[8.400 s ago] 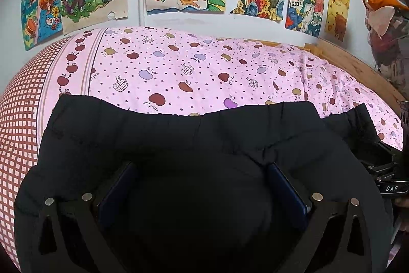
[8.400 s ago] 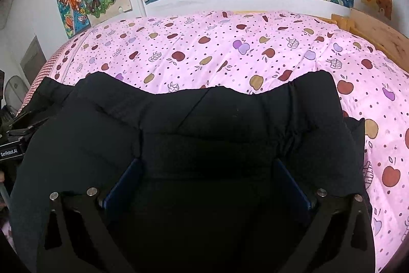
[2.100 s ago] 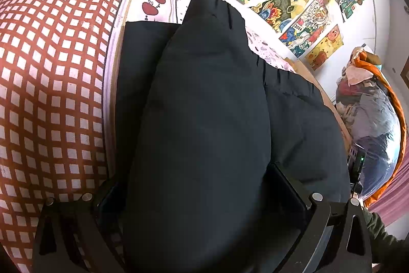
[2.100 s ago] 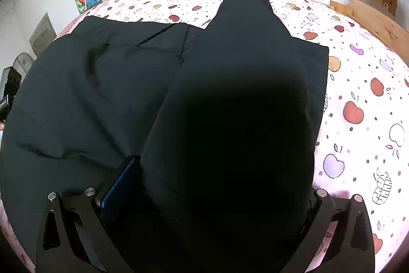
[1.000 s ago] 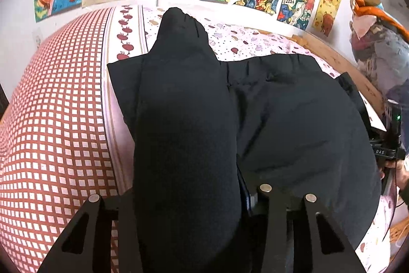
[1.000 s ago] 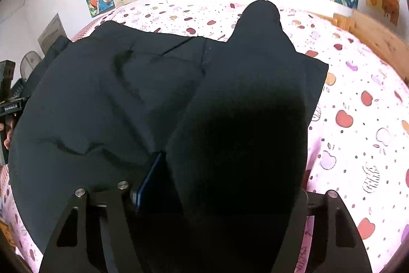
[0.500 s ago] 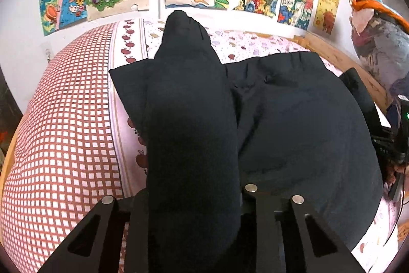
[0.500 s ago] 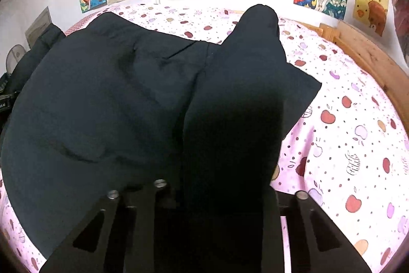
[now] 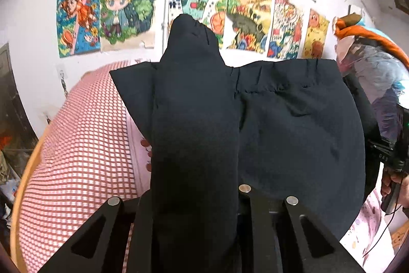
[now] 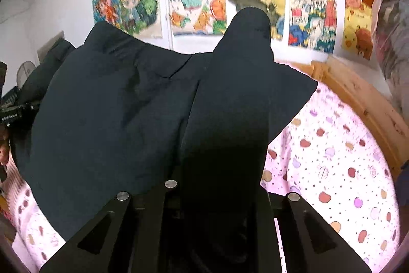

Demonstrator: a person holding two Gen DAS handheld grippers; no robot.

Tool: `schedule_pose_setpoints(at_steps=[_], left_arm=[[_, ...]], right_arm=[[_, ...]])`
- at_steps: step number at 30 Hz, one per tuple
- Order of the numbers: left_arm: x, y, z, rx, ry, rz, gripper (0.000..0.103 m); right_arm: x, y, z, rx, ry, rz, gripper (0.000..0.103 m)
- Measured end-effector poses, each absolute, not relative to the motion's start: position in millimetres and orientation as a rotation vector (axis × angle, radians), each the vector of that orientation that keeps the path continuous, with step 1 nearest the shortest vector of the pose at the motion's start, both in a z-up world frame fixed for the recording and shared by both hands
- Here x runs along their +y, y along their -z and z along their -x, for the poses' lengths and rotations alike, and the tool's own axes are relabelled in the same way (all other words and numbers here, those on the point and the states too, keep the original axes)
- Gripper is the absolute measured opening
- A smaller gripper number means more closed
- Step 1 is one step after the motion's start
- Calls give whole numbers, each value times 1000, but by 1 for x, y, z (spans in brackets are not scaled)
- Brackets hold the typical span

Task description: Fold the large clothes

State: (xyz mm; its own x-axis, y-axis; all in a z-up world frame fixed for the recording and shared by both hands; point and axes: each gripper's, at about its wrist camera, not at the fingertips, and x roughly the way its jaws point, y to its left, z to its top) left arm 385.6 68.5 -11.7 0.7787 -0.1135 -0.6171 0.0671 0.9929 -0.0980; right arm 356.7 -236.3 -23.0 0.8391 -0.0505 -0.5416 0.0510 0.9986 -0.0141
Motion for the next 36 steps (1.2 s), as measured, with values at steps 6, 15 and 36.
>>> schedule_pose_setpoints(at_steps=[6, 15, 36], left_arm=[[87, -4, -364, 666, 78, 94, 19], [113, 9, -364, 728, 25, 159, 19], [126, 43, -386, 855, -129, 203, 73]], right_arm=[[-222, 5, -341, 552, -9, 3, 15], [-193, 9, -353, 593, -51, 18, 15], [-184, 61, -378, 782, 140, -13, 55]])
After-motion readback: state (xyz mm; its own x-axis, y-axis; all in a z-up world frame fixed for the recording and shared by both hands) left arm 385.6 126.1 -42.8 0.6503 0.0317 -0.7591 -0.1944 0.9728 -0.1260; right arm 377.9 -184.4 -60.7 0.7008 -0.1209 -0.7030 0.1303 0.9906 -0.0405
